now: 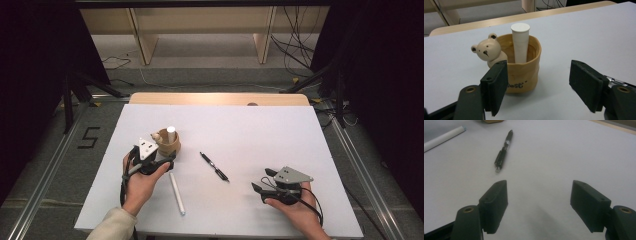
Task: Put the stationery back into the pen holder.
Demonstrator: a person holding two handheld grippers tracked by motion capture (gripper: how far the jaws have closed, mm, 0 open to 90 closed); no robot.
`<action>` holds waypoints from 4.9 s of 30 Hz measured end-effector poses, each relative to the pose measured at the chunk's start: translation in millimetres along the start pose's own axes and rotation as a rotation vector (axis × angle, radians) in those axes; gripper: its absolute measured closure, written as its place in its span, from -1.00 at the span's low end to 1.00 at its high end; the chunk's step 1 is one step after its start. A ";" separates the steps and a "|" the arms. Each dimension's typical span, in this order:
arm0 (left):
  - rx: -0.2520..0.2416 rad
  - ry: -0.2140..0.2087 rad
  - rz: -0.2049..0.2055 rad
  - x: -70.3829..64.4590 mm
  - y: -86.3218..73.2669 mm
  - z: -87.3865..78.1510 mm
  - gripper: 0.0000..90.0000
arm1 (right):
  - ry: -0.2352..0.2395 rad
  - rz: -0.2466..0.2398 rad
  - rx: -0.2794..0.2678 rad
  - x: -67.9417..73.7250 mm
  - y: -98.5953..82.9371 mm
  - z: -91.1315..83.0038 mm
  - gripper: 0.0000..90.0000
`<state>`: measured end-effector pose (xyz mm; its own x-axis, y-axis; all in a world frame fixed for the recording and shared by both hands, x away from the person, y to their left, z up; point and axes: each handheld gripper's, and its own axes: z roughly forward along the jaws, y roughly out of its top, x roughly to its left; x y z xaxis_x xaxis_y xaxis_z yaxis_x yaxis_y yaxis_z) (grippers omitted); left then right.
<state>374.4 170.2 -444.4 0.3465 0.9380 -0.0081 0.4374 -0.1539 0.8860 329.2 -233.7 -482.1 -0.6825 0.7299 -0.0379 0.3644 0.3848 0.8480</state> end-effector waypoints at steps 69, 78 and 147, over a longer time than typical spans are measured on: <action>0.084 -0.110 0.000 -23.6 -39.9 -17.4 -0.35 | 0.049 -0.023 0.092 57.4 57.0 103.1 0.11; 0.085 -0.111 0.000 -23.4 -40.2 -17.1 -0.35 | 0.034 -0.006 0.120 58.7 59.9 115.1 0.20; 0.076 -0.106 -0.001 -24.1 -39.1 -15.4 -0.33 | -0.055 0.089 0.237 66.3 74.0 133.7 0.71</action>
<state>336.2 158.4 -471.7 0.4305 0.9005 -0.0614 0.4981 -0.1804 0.8481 395.5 -81.3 -492.5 -0.6076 0.7942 -0.0029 0.5646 0.4345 0.7017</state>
